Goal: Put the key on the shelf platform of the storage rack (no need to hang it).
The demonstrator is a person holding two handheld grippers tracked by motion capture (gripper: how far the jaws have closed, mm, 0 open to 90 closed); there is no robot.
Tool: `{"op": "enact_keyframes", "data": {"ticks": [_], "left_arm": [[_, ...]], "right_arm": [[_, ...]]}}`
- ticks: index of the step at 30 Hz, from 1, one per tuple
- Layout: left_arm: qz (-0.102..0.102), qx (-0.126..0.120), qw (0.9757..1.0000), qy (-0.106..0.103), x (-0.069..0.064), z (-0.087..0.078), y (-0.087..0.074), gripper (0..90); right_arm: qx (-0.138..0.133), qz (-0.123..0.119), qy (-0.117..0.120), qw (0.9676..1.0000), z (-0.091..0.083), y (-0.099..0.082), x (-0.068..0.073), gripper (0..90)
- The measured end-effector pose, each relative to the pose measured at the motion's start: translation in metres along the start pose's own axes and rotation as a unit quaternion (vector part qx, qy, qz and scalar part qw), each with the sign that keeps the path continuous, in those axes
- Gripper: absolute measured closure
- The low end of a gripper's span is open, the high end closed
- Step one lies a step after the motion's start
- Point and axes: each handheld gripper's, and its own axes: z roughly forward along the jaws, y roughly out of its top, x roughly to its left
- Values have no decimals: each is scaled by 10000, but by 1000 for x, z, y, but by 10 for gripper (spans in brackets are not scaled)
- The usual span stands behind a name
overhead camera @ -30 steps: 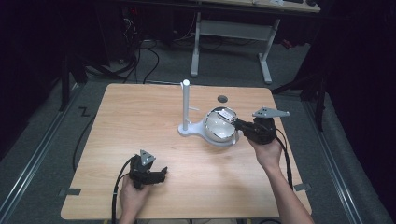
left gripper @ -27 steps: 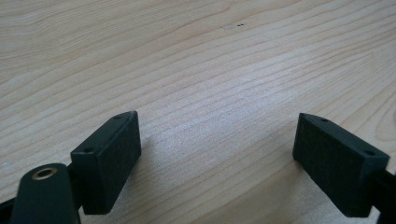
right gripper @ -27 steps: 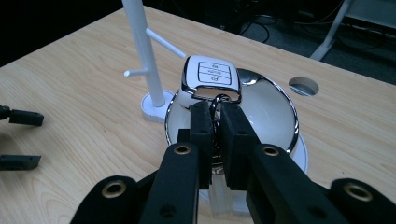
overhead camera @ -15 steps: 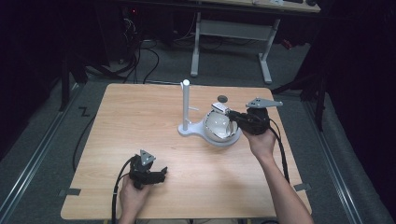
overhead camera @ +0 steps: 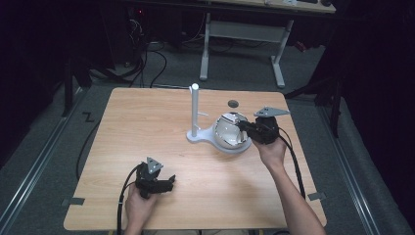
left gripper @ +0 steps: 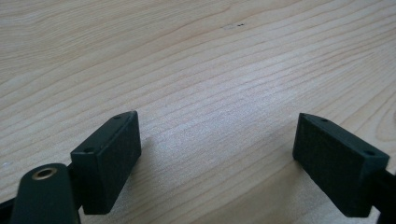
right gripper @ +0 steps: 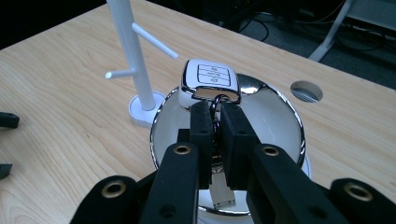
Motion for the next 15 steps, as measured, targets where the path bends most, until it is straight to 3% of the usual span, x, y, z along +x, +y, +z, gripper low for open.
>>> {"op": "enact_keyframes", "data": {"ticks": [7, 8, 15], "left_arm": [[2, 1, 10000, 0, 0, 0, 0, 156], [1, 0, 10000, 0, 0, 0, 0, 156], [1, 1, 10000, -1, 0, 0, 0, 156]], "right_arm": [[147, 58, 11, 9999, 7, -13, -5, 848], [153, -49, -1, 9999, 7, -13, -3, 849], [199, -161, 3, 9997, 9, -18, 3, 849]]}}
